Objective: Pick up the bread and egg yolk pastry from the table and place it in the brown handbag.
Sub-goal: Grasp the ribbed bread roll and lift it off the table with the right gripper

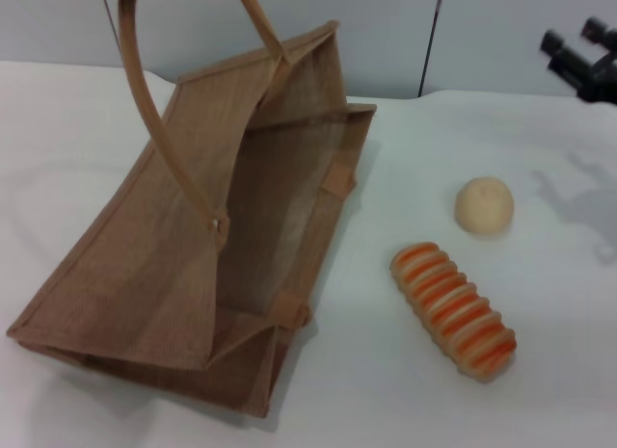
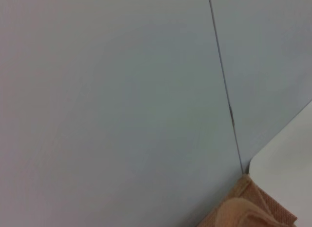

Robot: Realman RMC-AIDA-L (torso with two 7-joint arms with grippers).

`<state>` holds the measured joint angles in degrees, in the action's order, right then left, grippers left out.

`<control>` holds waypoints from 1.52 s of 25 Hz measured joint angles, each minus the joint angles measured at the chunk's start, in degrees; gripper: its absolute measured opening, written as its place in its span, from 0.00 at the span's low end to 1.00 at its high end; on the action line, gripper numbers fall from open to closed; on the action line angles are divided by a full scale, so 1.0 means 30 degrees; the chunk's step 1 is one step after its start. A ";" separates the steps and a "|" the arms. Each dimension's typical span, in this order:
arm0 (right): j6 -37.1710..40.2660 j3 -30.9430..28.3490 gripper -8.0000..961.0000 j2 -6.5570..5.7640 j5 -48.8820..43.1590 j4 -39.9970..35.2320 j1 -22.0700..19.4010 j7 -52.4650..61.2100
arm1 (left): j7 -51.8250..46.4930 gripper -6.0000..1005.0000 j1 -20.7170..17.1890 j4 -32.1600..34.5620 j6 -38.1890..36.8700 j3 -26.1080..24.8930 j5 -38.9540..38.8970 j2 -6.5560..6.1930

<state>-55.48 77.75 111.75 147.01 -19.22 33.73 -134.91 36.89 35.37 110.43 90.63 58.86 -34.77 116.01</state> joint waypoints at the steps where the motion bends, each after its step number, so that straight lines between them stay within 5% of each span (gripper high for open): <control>1: 0.0000 0.0000 0.67 0.0000 0.0000 0.0000 0.0000 0.0000 | 0.0000 0.12 0.0000 0.0000 0.0000 0.0000 0.0000 0.0000; 6: 0.4936 -0.0496 0.67 0.1485 -0.0748 -0.7182 -0.3173 -0.0673 | -0.0039 0.12 0.0010 -0.0020 -0.0007 -0.0015 0.0021 0.0001; 10: 0.6650 -0.0460 0.67 0.1293 -0.3810 -0.9135 -0.3621 0.3720 | -0.0090 0.12 0.0059 -0.0297 -0.0009 -0.0019 0.0022 -0.0001; 17: 0.6817 -0.1583 0.67 0.1263 -1.6110 -1.1393 -0.3591 1.5098 | -0.0088 0.12 0.0026 -0.0513 -0.0006 -0.0034 0.0020 -0.0033; 24: 0.3414 -0.2420 0.67 0.1341 -2.6872 -1.4439 -0.3214 2.3963 | -0.0099 0.12 0.0123 -0.0993 -0.0007 -0.0085 0.0018 -0.0058; 32: -0.2761 -0.2351 0.67 0.1366 -3.2259 -1.6994 -0.2544 2.8384 | -0.0076 0.12 0.0269 -0.1464 -0.0058 -0.0024 0.0018 -0.0122; 38: -0.6899 -0.2373 0.67 0.1388 -3.2705 -1.7495 -0.1816 2.9058 | -0.0086 0.12 0.0280 -0.1481 -0.0087 -0.0036 0.0018 -0.0146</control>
<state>-76.18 70.63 115.91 48.90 -71.70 28.28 -47.74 36.63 36.21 105.99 90.37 58.75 -34.72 115.57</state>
